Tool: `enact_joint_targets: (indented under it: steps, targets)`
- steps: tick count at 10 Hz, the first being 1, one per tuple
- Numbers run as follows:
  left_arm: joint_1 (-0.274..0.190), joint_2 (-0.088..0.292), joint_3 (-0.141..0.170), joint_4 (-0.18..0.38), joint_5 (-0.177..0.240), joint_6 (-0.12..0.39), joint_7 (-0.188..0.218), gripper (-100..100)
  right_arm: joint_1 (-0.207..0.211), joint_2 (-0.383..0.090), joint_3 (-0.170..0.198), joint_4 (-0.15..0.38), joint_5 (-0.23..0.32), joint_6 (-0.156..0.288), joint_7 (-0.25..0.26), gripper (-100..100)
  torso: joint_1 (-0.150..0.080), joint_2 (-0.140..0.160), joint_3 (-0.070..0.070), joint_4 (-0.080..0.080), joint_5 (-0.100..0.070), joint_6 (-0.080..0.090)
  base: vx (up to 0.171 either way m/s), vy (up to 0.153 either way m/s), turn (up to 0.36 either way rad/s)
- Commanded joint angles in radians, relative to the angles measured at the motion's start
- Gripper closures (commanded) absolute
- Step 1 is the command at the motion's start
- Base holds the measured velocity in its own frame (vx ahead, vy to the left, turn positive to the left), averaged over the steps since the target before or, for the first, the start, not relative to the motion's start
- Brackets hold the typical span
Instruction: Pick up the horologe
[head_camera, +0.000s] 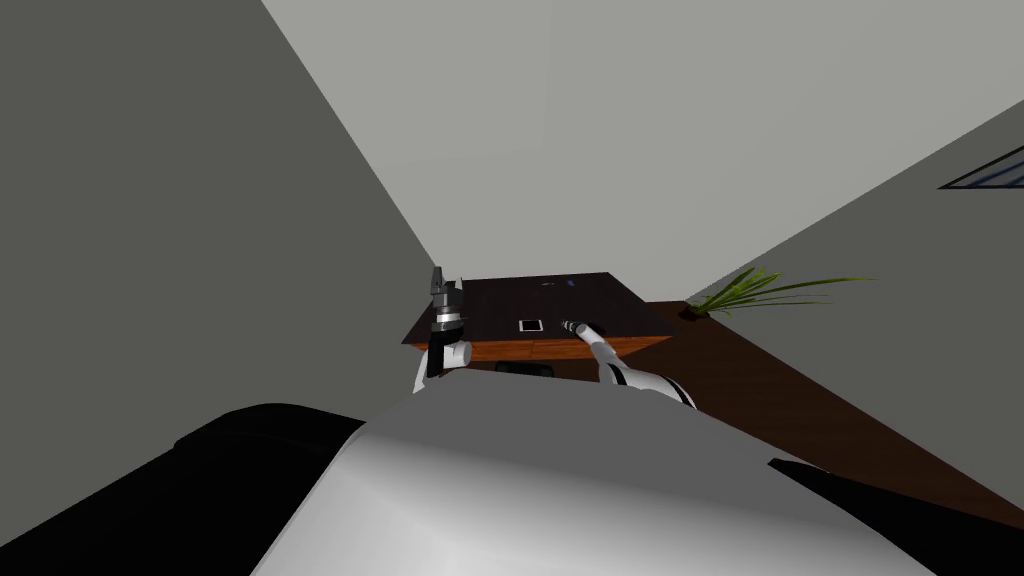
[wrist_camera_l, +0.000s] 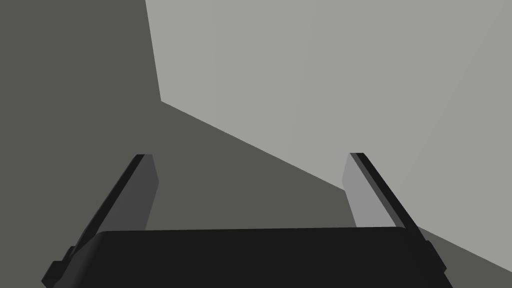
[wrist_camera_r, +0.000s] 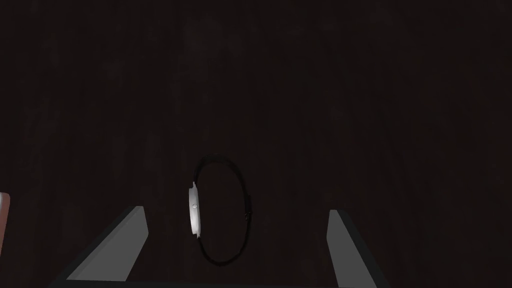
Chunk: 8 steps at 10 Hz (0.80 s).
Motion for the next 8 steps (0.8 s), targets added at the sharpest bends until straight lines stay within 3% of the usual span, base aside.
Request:
enact_joint_targets:
  steps: [1,4,6,7,8]
  targets:
    - [0.000,0.000,0.000,0.000,0.000,0.000,0.000,0,-0.019,-0.003,0.000,0.043,-0.018,0.008,-0.010,-100,0.000,0.000,0.000,0.000,0.000,0.000,0.005,0.008,-0.004]
    - [0.000,0.000,0.000,0.000,0.000,0.000,0.000,0,-0.042,-0.006,-0.005,0.095,-0.034,0.028,-0.032,-100,0.000,0.000,0.000,0.000,0.000,0.000,0.008,0.009,-0.004]
    - [0.000,0.000,0.000,0.000,0.000,0.000,0.000,0,-0.038,-0.005,-0.006,0.088,-0.027,0.033,-0.038,-100,0.000,0.000,0.000,0.000,0.000,0.000,0.000,0.000,0.000]
    - [0.000,0.000,0.000,0.000,0.000,0.000,0.000,0,-0.039,-0.005,-0.006,0.090,-0.029,0.032,-0.037,0,-0.001,0.001,0.000,0.000,0.000,0.000,0.000,0.000,0.000]
    - [0.000,0.000,0.000,0.000,0.000,0.000,0.000,0,-0.018,0.021,-0.009,0.090,-0.029,0.001,-0.023,-100,-0.001,0.001,0.000,0.000,0.000,0.000,0.065,-0.037,0.014]
